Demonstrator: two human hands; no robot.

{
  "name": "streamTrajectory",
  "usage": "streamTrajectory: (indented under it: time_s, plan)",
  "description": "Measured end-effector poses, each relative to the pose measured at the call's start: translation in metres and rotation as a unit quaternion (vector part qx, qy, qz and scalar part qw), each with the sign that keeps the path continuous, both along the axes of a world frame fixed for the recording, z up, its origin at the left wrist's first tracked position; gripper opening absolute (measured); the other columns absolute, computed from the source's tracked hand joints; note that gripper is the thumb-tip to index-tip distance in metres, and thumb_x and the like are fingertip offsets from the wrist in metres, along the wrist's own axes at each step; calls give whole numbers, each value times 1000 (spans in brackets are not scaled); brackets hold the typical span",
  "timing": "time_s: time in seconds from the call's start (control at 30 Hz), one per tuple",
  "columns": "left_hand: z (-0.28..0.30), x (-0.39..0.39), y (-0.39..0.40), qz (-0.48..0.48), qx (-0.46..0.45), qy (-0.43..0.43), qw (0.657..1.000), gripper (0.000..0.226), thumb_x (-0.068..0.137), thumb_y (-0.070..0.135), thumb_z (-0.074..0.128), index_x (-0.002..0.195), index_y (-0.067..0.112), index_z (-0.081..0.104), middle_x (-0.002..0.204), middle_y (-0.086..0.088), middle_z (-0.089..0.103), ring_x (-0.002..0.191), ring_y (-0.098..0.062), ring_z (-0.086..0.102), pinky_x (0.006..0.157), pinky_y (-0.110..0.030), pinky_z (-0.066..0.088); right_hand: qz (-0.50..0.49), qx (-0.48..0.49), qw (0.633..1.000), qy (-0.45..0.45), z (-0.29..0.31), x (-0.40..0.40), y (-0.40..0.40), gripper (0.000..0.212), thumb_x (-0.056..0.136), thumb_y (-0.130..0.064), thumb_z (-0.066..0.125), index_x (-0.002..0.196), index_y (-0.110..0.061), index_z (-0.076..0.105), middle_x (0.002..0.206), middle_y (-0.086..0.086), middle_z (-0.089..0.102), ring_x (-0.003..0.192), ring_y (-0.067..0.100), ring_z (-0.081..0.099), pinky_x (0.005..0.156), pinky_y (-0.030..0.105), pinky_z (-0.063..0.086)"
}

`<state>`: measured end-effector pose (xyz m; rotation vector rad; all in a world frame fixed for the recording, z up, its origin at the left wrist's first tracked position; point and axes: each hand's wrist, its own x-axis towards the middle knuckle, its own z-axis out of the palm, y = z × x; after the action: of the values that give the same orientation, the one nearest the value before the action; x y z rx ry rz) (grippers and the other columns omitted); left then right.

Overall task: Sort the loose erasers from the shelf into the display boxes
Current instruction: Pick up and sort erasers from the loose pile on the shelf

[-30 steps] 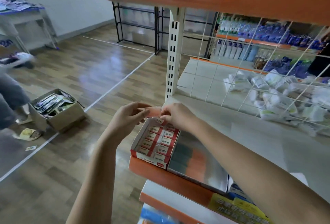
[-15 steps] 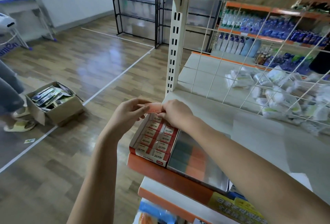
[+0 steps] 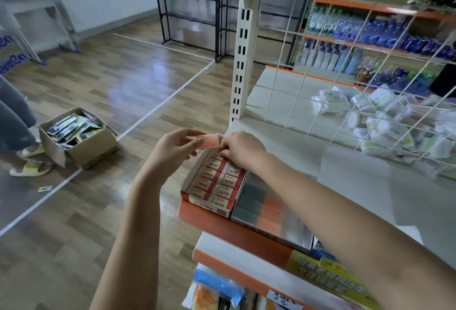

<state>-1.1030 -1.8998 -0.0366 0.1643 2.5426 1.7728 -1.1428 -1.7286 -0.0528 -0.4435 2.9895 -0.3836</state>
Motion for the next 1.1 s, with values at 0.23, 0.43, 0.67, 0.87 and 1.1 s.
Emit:
streamTrajectory:
  time_s: [0.23, 0.43, 0.67, 0.87, 1.1]
  plan:
    - [15, 3, 15, -51, -43, 16, 998, 13, 88, 22, 61, 89, 35, 60, 85, 7, 68, 73, -4, 61, 68, -21, 48, 13, -53, 998, 32, 24, 24, 26, 14, 90, -25, 58, 99, -17, 66, 97, 0, 63, 83, 16, 59, 71, 27, 48]
    - [26, 11, 55, -161, -122, 34, 979, 14, 87, 23, 62, 88, 37, 61, 87, 8, 70, 80, -11, 67, 77, -34, 56, -12, -42, 997, 58, 50, 69, 84, 20, 91, -23, 57, 107, -17, 67, 104, 0, 65, 87, 14, 59, 79, 29, 48]
    - [25, 18, 109, -240, -289, 67, 924, 12, 85, 27, 64, 96, 31, 65, 89, 11, 70, 74, 0, 61, 62, -12, 44, -64, -19, 998, 18, 48, 119, 127, 23, 91, -27, 56, 112, -22, 65, 107, -4, 65, 95, 11, 56, 77, 26, 43]
    - [12, 23, 136, -259, -363, 62, 893, 18, 83, 24, 65, 102, 25, 68, 97, 3, 70, 82, -9, 62, 75, -24, 51, -66, -14, 998, 18, 39, 141, 134, 22, 92, -23, 55, 111, -21, 64, 106, -2, 61, 99, 13, 53, 82, 30, 46]
    - [0, 25, 137, -211, -406, 80, 886, 16, 83, 26, 64, 98, 24, 68, 101, 2, 67, 81, -11, 55, 69, -24, 43, -71, -8, 997, 37, 34, 148, 139, 22, 92, -24, 54, 111, -21, 64, 112, -3, 56, 98, 13, 52, 76, 23, 39]
